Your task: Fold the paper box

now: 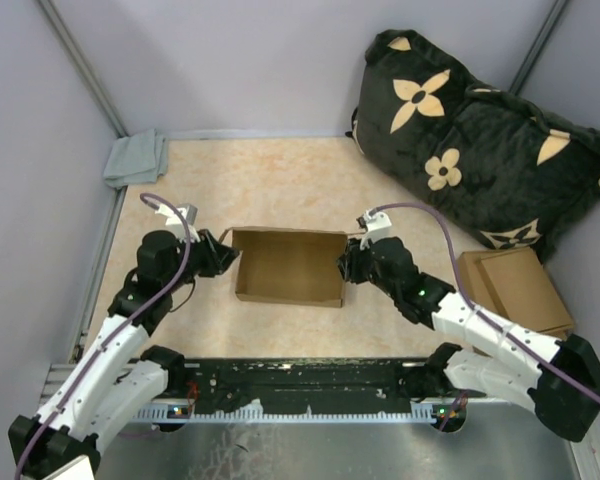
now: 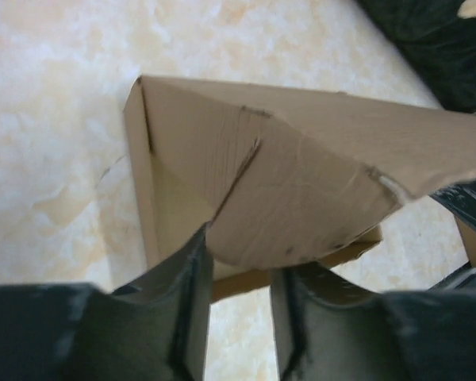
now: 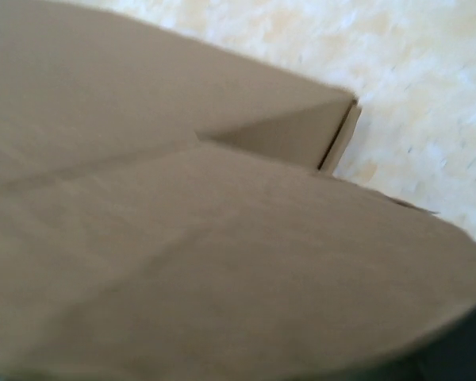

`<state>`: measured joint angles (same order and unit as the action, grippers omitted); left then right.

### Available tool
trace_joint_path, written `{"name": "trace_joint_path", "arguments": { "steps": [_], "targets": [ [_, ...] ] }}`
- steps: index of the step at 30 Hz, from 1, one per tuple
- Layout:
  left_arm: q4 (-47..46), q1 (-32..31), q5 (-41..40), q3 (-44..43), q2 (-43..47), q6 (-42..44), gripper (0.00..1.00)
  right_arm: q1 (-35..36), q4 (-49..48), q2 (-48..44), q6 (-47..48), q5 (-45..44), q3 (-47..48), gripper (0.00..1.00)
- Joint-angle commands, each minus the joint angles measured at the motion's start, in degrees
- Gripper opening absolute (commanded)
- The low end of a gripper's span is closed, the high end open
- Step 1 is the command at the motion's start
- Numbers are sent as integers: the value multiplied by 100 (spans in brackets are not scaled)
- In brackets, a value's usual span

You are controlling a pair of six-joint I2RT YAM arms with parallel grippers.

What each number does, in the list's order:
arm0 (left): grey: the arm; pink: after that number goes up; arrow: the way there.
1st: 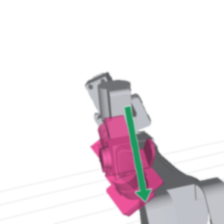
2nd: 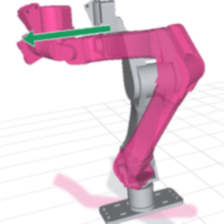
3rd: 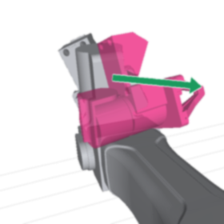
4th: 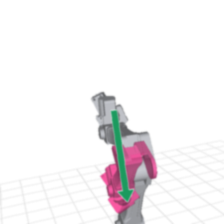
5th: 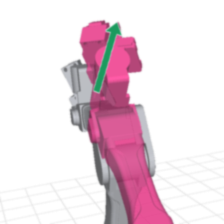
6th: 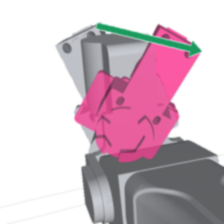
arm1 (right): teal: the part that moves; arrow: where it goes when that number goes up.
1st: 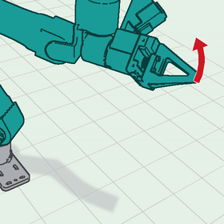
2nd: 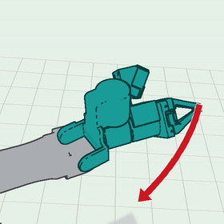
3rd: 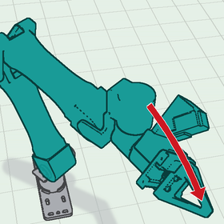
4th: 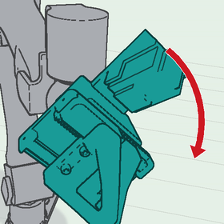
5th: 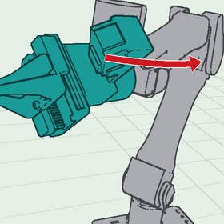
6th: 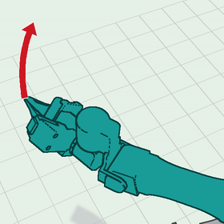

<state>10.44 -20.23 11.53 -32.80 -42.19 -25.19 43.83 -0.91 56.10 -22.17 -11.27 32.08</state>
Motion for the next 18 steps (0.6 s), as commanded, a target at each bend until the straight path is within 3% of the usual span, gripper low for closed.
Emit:
{"name": "trace_joint_path", "arguments": {
  "steps": [1, 5, 11, 18],
  "targets": [
    [1205, -34, -329, -124, 321, -405, 43, 123, 856, -454, -646, 680, -122, 45],
    [2018, -42, -565, -276, 716, -833, 51, 139, 1590, -1096, -986, 699, -372, 51],
    [2801, -43, -619, -690, 1551, -1091, 52, 139, 2363, -2383, -1197, 640, -534, 50],
    [2853, -38, -678, -723, 2693, -1385, 51, 143, 2884, -3104, -1272, 469, -263, 50]
  ]
}}
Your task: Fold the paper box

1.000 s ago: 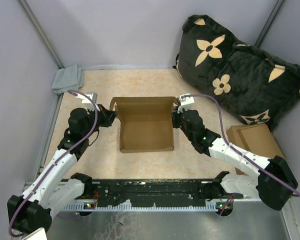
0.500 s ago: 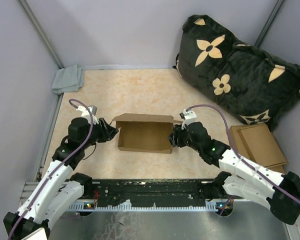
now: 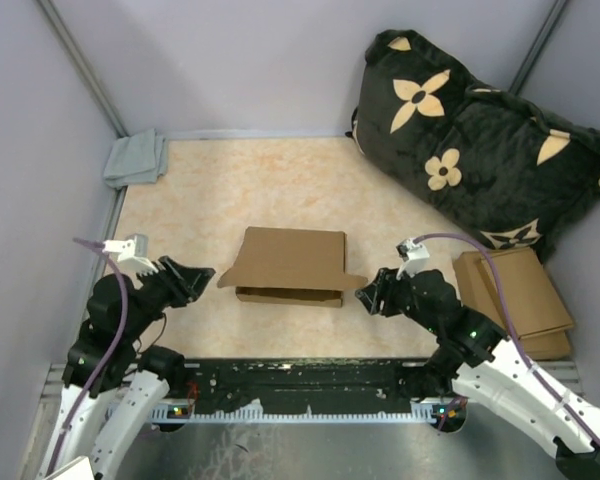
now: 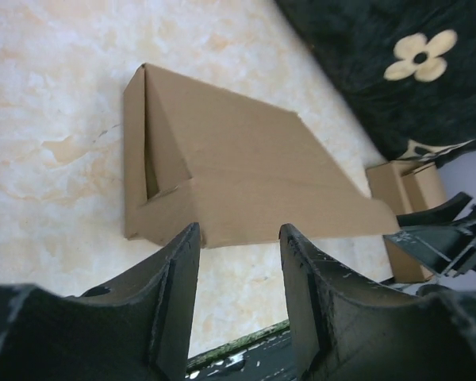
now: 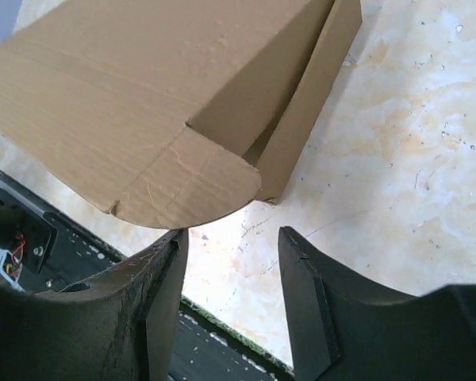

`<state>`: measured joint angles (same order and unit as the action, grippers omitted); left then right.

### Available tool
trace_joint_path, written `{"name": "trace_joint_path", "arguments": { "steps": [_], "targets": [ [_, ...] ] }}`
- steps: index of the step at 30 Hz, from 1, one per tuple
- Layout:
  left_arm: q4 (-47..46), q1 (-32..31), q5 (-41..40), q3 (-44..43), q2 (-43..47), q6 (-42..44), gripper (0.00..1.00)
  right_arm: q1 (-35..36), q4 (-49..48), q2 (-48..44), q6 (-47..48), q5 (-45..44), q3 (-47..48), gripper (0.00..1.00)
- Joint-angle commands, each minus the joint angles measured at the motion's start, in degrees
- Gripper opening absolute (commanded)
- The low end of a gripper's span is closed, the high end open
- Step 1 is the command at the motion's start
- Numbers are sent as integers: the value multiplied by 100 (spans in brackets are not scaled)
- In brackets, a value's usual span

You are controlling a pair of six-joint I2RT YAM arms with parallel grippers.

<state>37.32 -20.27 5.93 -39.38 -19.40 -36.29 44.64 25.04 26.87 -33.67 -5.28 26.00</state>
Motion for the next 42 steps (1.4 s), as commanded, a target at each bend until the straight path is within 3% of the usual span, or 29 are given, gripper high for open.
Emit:
{"name": "trace_joint_path", "arguments": {
  "steps": [1, 5, 7, 12, 18, 22, 29, 34, 42],
  "targets": [
    [104, -37, -191, -39, 481, -306, 51, 62, 329, -154, -136, -195, 417, 50],
    [-237, -34, -257, 84, 226, -229, 54, 62, 228, 256, -213, -423, 718, 56],
    [-486, -38, -240, 194, -190, -142, 56, 55, 63, 678, -222, -546, 843, 66],
    [-1028, -38, -30, 212, -1540, -22, 57, 53, -144, 1744, -173, -897, 1354, 70],
    [-1823, -38, -462, 380, -2327, 180, 57, 19, -307, 1583, -137, -1902, 1662, 70],
    [-2233, -38, -566, 438, -2900, 218, 57, -156, -346, 1536, 183, -2216, 1860, 76],
    [-2589, -37, -528, 395, -3678, 283, 57, -866, -742, 2672, 446, -894, 2032, 77],
    [-2741, -33, -742, 401, -4215, 446, 57, -990, -1280, 4058, 466, -88, 2055, 78],
    [-2870, -38, -686, 360, -5365, 503, 57, -1075, -1609, 5103, 482, 189, 1897, 79]
  ]
}}
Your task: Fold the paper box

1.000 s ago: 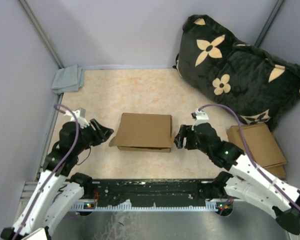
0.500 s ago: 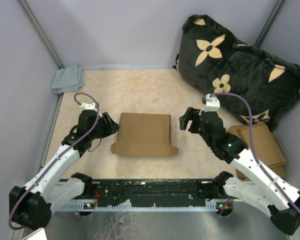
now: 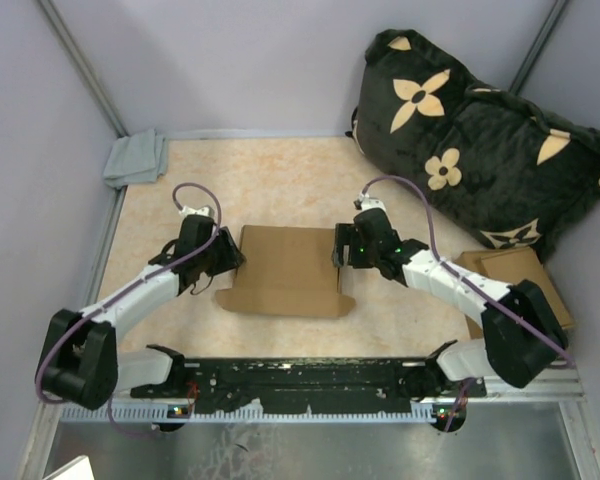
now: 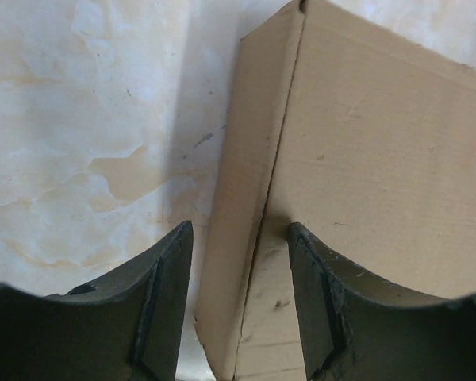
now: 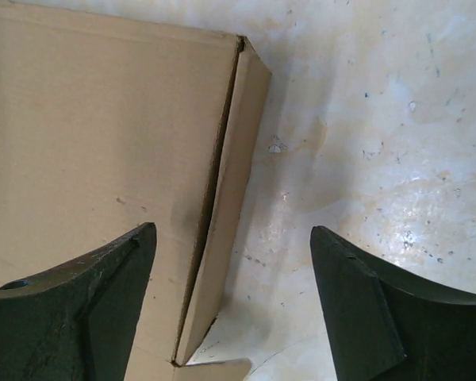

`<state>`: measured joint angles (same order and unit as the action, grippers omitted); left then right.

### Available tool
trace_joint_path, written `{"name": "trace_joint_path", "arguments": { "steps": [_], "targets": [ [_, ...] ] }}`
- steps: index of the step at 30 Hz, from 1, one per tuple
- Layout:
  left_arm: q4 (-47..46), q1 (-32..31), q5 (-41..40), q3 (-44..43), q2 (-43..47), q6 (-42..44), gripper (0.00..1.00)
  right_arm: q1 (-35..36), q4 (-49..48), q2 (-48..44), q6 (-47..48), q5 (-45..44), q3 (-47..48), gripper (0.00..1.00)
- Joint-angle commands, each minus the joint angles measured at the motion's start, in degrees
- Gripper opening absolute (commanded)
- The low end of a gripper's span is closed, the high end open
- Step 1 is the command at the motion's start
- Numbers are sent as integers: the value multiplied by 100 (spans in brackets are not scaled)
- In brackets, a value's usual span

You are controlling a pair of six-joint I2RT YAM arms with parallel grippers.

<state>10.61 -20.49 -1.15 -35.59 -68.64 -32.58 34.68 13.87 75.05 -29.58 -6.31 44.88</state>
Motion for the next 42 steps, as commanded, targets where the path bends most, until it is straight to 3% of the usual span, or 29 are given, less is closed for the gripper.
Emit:
{"name": "trace_joint_path", "arguments": {
  "steps": [1, 9, 16, 31, 37, 39, 42],
  "targets": [
    [-200, -16, 94, -36, -564, 137, 57, -83, -527, 382, 81, 358, -8, 79],
    [-782, -16, 622, 122, -621, 24, 52, -308, -1145, 916, 82, 1186, -111, 74],
    [-971, -15, 941, -82, -796, -27, 51, -605, -1387, 1447, 144, 1745, 536, 69],
    [-716, -16, 859, -1099, -1274, 76, 51, -734, -978, 2372, 393, 1788, 2119, 68],
    [-399, -16, 407, -1340, -1186, 114, 53, -743, -359, 2385, 624, 1122, 2790, 75],
    [-174, -15, -27, -1386, -1098, 74, 54, -764, -201, 2148, 646, 626, 2732, 83],
    [53, -16, -605, -1347, -840, 44, 55, -793, -223, 1447, 277, -201, 2352, 85]
  ]
}}
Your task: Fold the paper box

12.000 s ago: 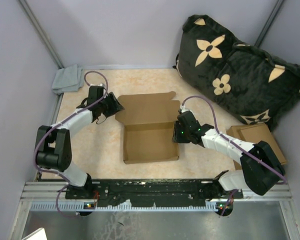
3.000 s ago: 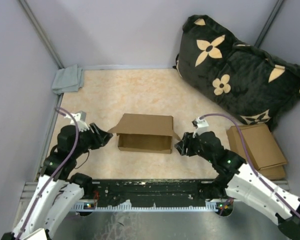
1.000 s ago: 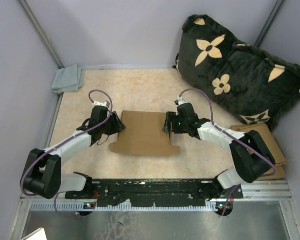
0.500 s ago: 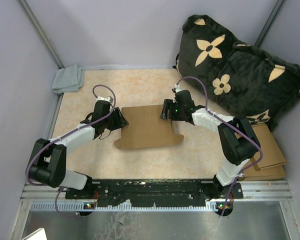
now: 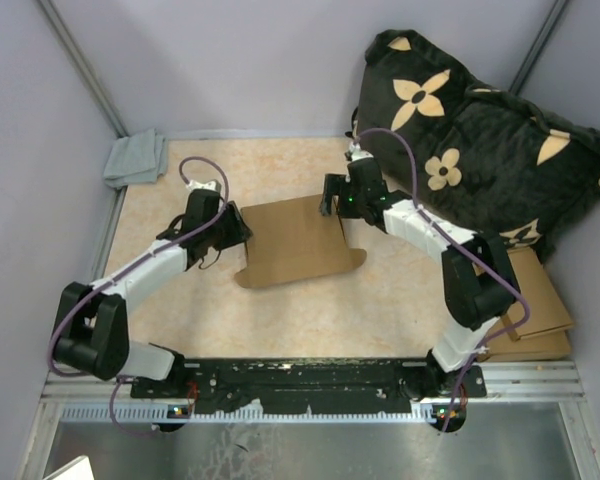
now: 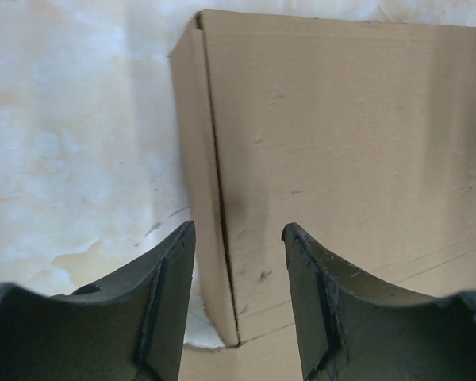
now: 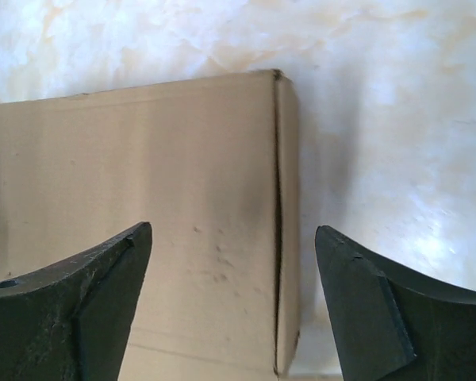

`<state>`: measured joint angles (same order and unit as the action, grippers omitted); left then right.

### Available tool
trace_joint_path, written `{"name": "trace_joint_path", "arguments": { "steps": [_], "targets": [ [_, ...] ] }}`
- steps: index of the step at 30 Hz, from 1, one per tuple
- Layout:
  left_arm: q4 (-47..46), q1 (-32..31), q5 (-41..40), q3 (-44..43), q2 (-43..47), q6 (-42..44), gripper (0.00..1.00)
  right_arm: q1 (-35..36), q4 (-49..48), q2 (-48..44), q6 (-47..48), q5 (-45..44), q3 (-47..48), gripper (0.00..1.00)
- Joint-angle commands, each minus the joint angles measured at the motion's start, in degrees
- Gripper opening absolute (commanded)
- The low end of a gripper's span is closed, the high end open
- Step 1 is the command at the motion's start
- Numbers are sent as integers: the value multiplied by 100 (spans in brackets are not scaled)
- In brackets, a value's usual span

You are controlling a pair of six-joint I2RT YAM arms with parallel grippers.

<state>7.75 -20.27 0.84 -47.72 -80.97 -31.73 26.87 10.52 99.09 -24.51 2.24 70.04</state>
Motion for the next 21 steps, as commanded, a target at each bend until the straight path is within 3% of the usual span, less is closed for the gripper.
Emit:
{"name": "trace_joint_path", "arguments": {
  "steps": [1, 3, 4, 6, 7, 9, 12, 17, 21],
  "targets": [
    [403, -38, -926, -120, 481, -80, 55, -26, 95, -1199, -445, -1140, -331, 85],
    [455, -38, -948, -83, 684, -49, 44, -90, -89, -1705, -696, -832, -797, 87],
    [501, -34, -875, -62, 787, -57, 29, -108, -275, -1930, -648, -511, -1123, 97],
    [287, -39, -514, 290, 1077, -22, 21, -125, -745, -2394, -394, 308, -1868, 99],
    [112, -38, -217, 456, 1214, 99, 23, -129, -1105, -2558, -238, 769, -2232, 99],
    [-57, -46, 271, 777, 1477, 103, 31, -125, -1082, -2787, -233, 854, -2604, 99],
    [-79, -75, 767, 1073, 1660, 109, 54, -121, -575, -2828, -34, 555, -2612, 95],
    [-35, -349, 890, 1327, 1574, 136, 64, -37, -364, -2787, 109, 529, -2554, 94],
    [109, -899, 426, 1371, 1553, 74, 65, 119, -90, -2557, 258, 433, -2442, 94]
  ]
}}
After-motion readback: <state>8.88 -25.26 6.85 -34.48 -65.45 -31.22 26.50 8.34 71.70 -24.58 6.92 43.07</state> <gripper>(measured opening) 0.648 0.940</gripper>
